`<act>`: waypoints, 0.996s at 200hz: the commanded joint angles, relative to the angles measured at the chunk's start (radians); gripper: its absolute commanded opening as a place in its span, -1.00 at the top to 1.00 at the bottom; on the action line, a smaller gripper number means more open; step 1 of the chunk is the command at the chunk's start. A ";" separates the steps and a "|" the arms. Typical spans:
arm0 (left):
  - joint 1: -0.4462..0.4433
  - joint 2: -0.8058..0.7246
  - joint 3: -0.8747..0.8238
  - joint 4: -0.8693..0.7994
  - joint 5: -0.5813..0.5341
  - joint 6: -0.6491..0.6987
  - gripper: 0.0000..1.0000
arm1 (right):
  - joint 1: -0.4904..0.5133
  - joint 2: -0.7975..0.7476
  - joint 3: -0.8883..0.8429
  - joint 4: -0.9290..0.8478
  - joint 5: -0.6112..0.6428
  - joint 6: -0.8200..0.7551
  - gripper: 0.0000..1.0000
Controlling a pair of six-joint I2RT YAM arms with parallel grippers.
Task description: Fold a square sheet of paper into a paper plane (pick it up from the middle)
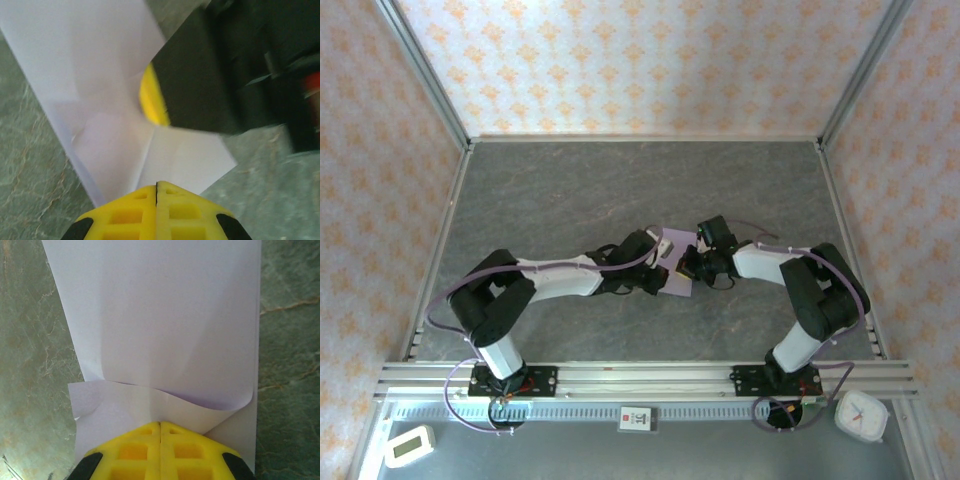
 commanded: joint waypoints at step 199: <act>0.023 0.115 -0.028 -0.011 -0.022 0.071 1.00 | 0.000 0.017 -0.050 -0.024 0.053 -0.006 1.00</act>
